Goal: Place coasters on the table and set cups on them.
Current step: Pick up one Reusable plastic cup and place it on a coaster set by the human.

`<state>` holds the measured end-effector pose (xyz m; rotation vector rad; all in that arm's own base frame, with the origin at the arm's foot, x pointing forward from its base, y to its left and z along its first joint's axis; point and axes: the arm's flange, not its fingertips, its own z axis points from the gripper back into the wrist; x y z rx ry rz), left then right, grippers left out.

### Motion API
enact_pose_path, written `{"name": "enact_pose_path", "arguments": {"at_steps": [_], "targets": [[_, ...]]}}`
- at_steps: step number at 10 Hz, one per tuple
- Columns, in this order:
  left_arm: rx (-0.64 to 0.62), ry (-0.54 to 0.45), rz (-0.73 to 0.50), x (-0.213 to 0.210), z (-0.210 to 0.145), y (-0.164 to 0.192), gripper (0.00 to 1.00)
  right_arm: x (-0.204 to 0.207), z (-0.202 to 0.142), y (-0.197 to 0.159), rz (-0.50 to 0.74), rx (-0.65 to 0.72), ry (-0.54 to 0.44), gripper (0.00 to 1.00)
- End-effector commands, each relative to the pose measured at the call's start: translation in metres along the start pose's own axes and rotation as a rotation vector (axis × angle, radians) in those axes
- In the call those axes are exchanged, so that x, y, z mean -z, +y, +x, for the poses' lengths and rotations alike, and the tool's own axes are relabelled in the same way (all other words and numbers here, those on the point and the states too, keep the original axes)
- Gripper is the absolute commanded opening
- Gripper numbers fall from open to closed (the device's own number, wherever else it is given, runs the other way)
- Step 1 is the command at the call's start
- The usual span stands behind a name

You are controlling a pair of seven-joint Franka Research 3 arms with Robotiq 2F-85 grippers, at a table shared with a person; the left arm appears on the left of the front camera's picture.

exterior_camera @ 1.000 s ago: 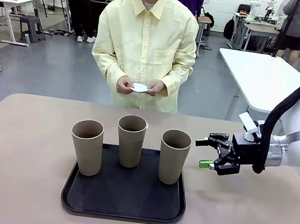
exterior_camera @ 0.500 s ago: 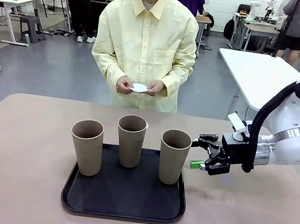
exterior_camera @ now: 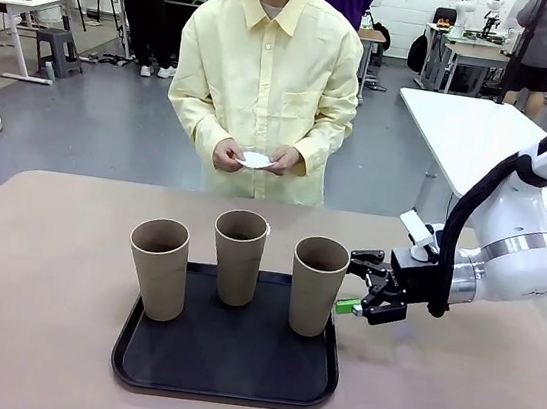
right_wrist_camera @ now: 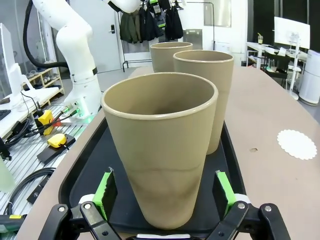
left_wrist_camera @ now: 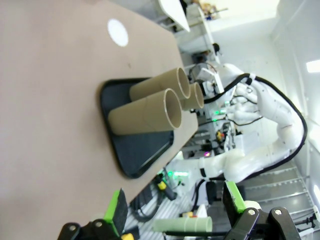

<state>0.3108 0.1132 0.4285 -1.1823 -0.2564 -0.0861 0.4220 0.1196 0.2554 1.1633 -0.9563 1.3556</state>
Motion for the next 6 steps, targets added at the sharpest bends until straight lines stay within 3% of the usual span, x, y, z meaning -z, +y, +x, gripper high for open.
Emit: {"name": "enact_pose_path", "arguments": {"at_steps": [1,6], "targets": [[0.014,0.0,-0.006,-0.002,0.0,0.0,1.0,0.01,-0.004,-0.01,0.016,0.005,0.016,1.0],[0.014,0.0,-0.006,-0.002,0.0,0.0,1.0,0.024,-0.011,-0.016,0.047,-0.014,0.012,1.0]]}}
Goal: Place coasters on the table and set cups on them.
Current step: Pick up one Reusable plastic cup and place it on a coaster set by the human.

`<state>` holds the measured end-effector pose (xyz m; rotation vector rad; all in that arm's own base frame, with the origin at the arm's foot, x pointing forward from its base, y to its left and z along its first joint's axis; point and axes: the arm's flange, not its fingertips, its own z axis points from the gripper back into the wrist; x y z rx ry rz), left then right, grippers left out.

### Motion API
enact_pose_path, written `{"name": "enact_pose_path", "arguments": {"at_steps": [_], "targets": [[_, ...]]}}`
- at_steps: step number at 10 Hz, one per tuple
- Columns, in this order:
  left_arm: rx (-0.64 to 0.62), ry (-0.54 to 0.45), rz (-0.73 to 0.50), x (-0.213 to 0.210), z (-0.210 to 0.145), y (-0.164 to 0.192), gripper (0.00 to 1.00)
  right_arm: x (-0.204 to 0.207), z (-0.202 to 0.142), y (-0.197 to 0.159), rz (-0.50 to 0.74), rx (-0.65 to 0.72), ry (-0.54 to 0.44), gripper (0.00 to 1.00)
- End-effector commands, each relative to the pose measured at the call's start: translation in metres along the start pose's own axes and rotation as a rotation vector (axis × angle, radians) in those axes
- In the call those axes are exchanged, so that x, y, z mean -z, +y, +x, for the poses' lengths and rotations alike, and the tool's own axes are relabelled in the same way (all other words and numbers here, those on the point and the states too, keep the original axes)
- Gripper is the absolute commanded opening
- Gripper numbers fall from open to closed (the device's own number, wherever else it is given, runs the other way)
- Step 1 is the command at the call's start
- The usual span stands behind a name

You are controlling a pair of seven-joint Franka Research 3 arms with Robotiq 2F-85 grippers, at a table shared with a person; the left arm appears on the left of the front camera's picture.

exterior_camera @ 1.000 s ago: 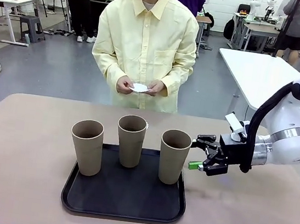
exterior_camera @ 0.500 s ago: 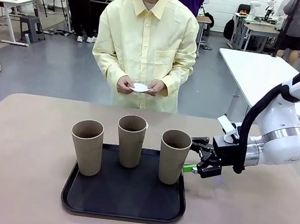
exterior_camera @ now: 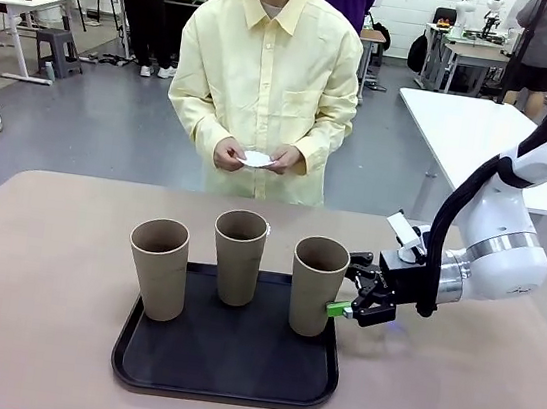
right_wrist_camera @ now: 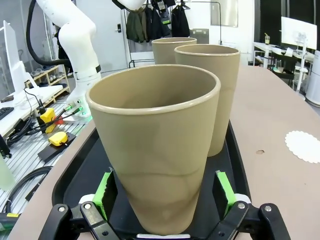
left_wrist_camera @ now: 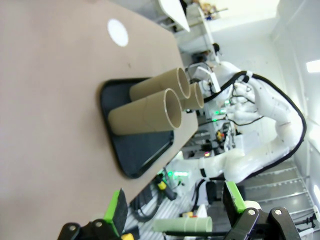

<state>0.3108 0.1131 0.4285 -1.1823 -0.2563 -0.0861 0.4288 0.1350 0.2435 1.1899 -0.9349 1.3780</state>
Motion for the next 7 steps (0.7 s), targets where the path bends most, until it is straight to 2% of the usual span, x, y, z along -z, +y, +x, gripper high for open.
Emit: {"name": "enact_pose_path", "arguments": {"at_steps": [1,7], "targets": [[0.014,0.0,-0.006,-0.002,0.0,0.0,1.0,0.01,-0.003,-0.007,0.015,-0.016,0.012,1.0],[0.014,0.0,-0.006,-0.002,0.0,0.0,1.0,0.028,0.002,-0.012,0.045,-0.033,-0.009,1.0]]}}
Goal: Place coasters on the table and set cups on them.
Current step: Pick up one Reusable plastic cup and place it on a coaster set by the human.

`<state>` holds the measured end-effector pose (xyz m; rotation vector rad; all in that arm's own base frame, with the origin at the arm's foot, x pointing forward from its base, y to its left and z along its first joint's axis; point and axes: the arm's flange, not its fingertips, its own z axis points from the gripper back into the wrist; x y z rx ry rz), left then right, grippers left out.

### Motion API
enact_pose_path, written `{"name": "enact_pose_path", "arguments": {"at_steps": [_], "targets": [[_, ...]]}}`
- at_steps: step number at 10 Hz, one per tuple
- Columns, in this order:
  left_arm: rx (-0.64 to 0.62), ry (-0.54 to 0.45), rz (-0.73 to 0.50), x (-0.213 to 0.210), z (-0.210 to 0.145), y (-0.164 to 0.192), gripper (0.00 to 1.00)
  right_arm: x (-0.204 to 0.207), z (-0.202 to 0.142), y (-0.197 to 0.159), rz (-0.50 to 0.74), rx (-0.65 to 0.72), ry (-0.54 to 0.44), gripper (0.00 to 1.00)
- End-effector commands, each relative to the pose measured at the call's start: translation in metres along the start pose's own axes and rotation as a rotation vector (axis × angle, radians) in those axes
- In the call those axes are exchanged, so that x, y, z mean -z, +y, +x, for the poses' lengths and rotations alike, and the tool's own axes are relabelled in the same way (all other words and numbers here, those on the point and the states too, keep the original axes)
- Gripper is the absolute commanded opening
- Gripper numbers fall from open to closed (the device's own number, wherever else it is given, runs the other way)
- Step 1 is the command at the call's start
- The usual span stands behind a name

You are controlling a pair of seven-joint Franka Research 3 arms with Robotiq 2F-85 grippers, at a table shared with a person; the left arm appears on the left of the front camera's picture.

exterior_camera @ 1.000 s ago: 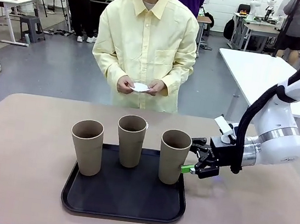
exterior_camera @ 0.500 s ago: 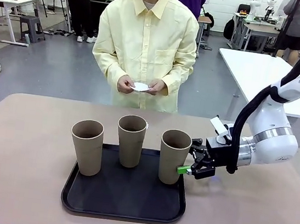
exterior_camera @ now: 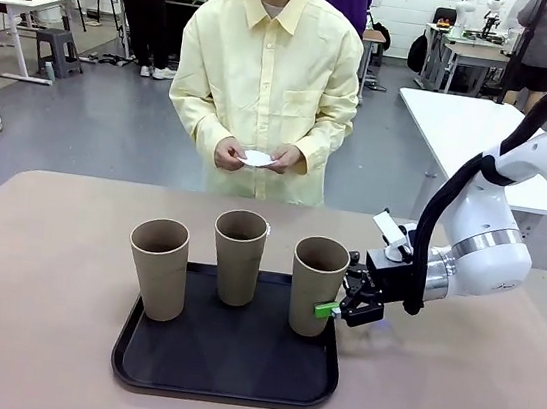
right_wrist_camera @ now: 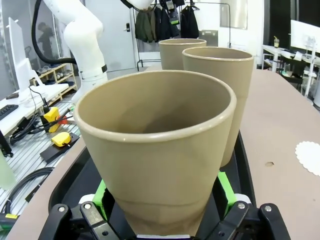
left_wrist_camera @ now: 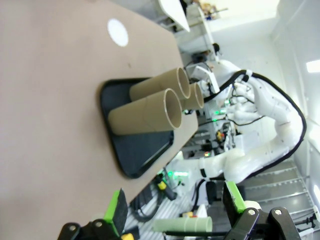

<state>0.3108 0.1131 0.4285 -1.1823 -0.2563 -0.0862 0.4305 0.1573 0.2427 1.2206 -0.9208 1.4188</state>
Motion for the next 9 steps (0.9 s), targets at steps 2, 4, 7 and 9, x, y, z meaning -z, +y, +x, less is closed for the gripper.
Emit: {"name": "enact_pose_path", "arguments": {"at_steps": [2,4,7,9], "targets": [[0.014,0.0,-0.006,-0.0018,0.0005,-0.0001,1.0,0.0074,-0.0012,-0.0088,0.003,-0.019,-0.017,0.98],[0.014,0.0,-0.006,-0.0018,0.0005,-0.0001,1.0,0.0072,-0.0006,-0.0097,0.0,-0.026,-0.034,0.38],[0.014,0.0,-0.006,-0.0018,0.0005,-0.0001,1.0,0.0063,-0.0006,-0.0093,0.0,-0.021,-0.04,0.0],[0.014,0.0,-0.006,-0.0018,0.0005,-0.0001,1.0,0.0035,0.0053,-0.0036,-0.014,-0.024,-0.054,0.24]]}}
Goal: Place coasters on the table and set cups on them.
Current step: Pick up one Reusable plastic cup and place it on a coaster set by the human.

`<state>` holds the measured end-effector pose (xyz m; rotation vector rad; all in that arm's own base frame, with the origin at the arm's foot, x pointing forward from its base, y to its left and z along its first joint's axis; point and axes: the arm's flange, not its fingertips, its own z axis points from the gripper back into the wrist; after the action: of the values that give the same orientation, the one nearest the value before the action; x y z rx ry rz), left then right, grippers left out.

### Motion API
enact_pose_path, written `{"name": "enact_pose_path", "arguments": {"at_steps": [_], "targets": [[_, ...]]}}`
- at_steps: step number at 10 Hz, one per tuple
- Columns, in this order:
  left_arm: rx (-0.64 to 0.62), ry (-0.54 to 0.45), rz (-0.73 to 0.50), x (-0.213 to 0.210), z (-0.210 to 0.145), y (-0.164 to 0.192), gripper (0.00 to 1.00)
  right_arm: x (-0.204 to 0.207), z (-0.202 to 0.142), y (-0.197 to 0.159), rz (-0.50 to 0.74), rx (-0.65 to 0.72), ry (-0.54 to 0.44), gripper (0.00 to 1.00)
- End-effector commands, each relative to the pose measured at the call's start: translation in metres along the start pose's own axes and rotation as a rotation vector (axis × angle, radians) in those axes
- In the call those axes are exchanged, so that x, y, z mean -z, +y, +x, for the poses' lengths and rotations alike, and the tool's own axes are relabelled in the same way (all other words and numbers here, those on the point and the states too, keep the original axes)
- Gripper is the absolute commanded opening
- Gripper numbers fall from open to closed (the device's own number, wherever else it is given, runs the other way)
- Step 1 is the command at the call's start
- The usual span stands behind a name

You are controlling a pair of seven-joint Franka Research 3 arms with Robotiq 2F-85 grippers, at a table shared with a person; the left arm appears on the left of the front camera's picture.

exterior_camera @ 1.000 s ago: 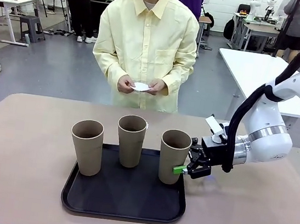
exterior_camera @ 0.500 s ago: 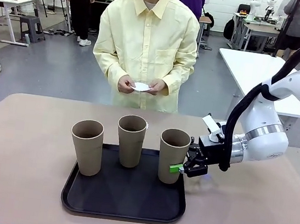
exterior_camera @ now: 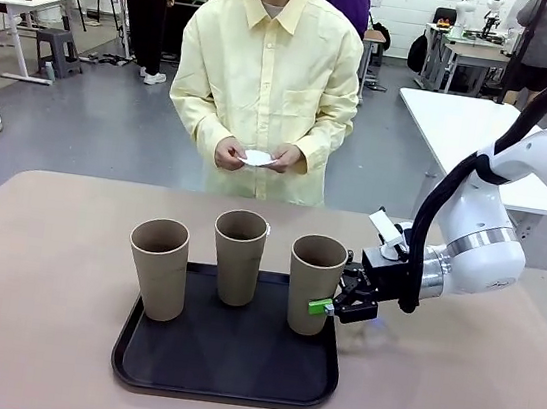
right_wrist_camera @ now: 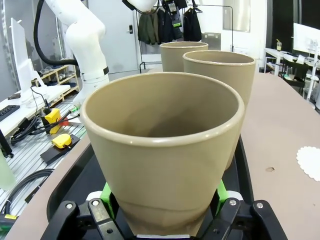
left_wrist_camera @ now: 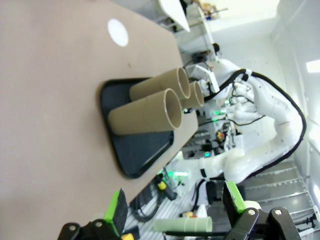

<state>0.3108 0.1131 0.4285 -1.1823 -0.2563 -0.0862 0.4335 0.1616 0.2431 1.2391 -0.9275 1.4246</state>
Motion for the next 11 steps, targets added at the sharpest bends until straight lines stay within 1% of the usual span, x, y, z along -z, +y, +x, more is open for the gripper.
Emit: {"name": "enact_pose_path", "arguments": {"at_steps": [1,4,6,8,10,11], "targets": [[0.014,0.0,-0.006,-0.002,0.0,0.0,1.0,-0.002,0.015,0.007,-0.046,0.004,-0.05,0.64],[0.014,0.0,-0.006,-0.002,0.0,0.0,1.0,-0.017,0.079,0.045,-0.102,-0.042,-0.094,0.64],[0.014,0.0,-0.006,-0.002,0.0,0.0,1.0,-0.024,0.117,0.056,-0.148,-0.039,-0.116,0.64],[0.014,0.0,-0.006,-0.002,0.0,0.0,1.0,-0.024,0.138,0.056,-0.195,-0.003,-0.092,0.64],[0.014,0.0,-0.006,-0.002,0.0,0.0,1.0,-0.023,0.14,0.052,-0.238,0.03,-0.059,0.64],[0.014,0.0,-0.006,-0.002,0.0,0.0,1.0,-0.032,0.144,0.054,-0.17,-0.032,-0.085,0.64]]}}
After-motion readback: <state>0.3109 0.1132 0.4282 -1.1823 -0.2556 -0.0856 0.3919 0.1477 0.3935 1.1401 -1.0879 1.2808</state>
